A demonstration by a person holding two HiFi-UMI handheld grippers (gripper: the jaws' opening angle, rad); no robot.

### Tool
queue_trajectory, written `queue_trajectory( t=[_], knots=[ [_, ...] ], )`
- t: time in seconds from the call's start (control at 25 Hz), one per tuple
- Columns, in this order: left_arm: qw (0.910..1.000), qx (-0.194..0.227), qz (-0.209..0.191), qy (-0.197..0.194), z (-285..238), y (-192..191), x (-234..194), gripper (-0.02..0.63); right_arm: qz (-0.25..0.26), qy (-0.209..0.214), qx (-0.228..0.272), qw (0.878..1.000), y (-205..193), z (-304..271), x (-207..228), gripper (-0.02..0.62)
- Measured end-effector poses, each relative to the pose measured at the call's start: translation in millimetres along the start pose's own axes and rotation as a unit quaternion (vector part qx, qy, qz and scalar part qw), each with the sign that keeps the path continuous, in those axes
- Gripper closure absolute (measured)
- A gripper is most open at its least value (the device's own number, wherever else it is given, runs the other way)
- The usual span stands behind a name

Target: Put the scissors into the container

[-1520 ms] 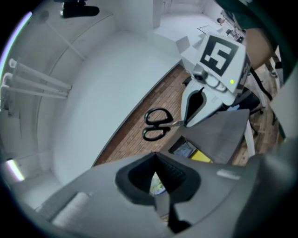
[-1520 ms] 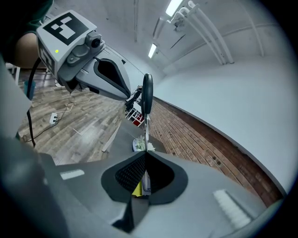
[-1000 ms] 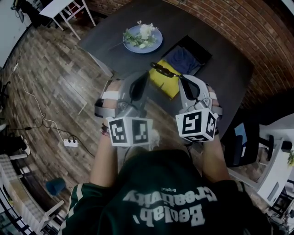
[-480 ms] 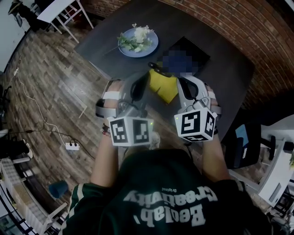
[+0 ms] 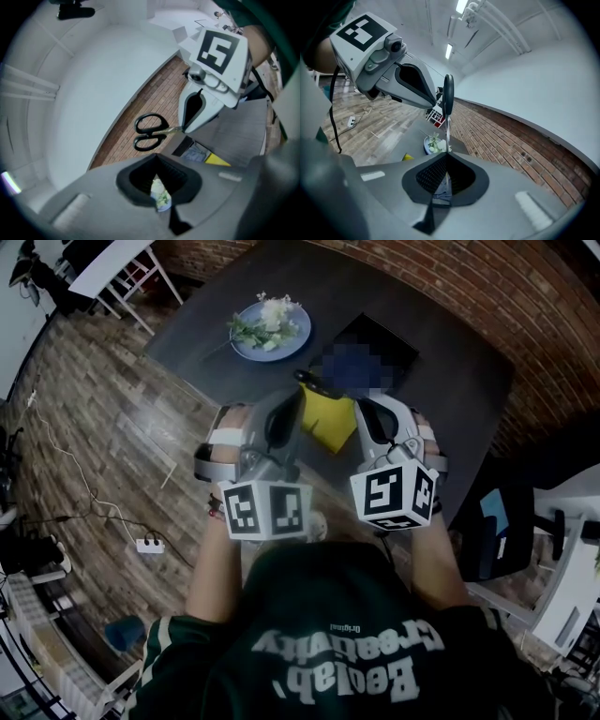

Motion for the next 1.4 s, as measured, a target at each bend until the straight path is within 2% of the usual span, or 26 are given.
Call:
queue_trajectory(
  t=[0.28,0.92,1.16,1.4],
  knots=[
    [1.0,-0.002,-0.004,0.0,-2.6,2.5,0.4,0.604,-0.004,0.002,-0.001,1.0,-4.6,-0.8,1.8,0.583],
    [0.9993,0.006,-0.024,-0.027,-14.6,13.7,8.6,0.604,-0.036,-0.004,0.0,0.999,-19.3,-0.3,8.8,0.583],
    [0.9983,0.03,-0.03,-0.04,-30.8,9.9,8.5,0.604,-0.047,-0.013,-0.009,0.999,-23.0,-8.2,13.2,0.583],
    [0.9966,0.051,-0.026,-0.059,-55.8,-10.0,2.9,0.604,-0.069,-0.023,-0.031,0.997,-26.4,-23.0,12.8,0.583]
  ],
)
Point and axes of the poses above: the fingertips, and each gripper's own axes: z backward along the fingers, x to its right, y out of its top, the point moved 5 cm from there along z, backward along the fingers, and after that the axes turned 7 degrees about -z, right-handed, at the moved point
